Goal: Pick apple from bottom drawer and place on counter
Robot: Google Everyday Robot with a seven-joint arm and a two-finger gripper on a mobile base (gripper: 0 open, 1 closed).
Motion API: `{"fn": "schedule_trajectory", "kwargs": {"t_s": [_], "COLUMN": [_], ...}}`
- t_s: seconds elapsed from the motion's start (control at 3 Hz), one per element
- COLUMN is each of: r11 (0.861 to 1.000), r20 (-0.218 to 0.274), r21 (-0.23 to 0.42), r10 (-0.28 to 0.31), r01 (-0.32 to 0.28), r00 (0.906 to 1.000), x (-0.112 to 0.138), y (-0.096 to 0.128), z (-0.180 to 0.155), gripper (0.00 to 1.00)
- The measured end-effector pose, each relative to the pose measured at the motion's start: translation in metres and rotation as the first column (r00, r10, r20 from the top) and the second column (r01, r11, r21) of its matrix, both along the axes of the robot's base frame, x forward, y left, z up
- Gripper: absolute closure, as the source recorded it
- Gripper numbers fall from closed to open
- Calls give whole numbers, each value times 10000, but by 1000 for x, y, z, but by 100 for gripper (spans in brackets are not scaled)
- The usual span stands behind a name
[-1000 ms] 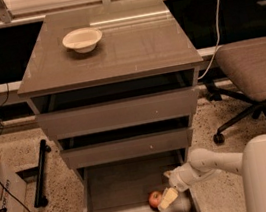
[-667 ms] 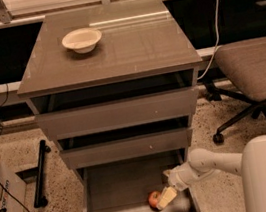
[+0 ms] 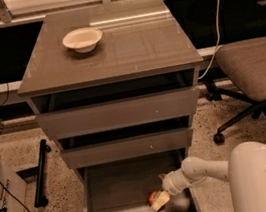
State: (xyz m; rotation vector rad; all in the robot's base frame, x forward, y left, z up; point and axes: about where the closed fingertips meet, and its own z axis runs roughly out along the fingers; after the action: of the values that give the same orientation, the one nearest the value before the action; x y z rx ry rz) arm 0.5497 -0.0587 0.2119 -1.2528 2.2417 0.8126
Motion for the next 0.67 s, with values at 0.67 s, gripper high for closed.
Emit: {"fn": "schedule_trajectory", "kwargs": {"t_s": [0.67], "r11": [9958], "r20": [-271], "r21": [-239], "r10": [-889], "r01": [883], "r00": [9957], "x": [10], "y": [11], "z": [-61], "gripper": [23]}}
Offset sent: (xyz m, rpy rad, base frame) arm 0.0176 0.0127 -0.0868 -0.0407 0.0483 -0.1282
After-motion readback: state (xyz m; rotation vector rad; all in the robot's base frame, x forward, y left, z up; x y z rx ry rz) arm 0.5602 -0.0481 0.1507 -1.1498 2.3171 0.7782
